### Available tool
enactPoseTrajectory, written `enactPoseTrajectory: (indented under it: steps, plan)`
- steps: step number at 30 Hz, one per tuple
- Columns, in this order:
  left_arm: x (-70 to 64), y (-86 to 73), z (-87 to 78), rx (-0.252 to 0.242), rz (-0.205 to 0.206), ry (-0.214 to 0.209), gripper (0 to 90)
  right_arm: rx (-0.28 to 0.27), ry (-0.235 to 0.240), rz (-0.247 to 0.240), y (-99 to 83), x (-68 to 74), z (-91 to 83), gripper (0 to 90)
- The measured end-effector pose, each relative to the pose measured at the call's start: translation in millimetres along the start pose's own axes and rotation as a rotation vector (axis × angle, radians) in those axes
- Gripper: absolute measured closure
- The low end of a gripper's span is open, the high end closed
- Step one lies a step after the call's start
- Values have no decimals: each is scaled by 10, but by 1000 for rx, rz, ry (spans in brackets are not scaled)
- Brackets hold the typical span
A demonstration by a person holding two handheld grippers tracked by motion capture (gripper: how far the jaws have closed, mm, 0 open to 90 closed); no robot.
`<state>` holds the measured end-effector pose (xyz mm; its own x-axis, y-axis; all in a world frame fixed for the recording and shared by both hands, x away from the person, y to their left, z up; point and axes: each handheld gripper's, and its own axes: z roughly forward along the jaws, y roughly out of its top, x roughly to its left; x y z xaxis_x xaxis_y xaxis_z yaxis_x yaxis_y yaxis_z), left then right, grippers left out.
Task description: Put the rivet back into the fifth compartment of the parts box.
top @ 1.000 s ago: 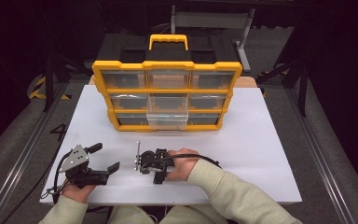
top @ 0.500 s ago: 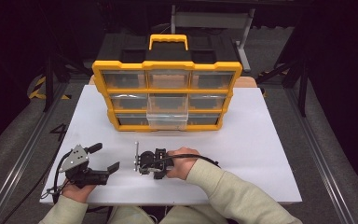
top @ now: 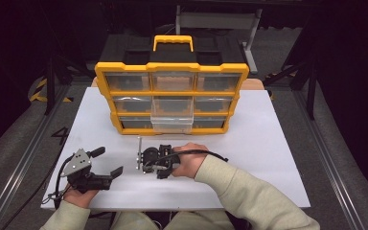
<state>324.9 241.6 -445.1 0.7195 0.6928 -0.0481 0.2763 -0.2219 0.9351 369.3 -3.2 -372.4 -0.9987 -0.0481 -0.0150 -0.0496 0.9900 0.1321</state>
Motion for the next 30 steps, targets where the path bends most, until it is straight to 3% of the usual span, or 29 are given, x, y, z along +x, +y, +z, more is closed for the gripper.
enactPoseTrajectory:
  steps: [18,30]
  plan:
    - [2,0,-1,0,-2,-1,37,-2,-34,-9,36,-15,-578,821]
    - [2,1,-2,0,-2,0,37,3,-58,32,50,-97,-868,821]
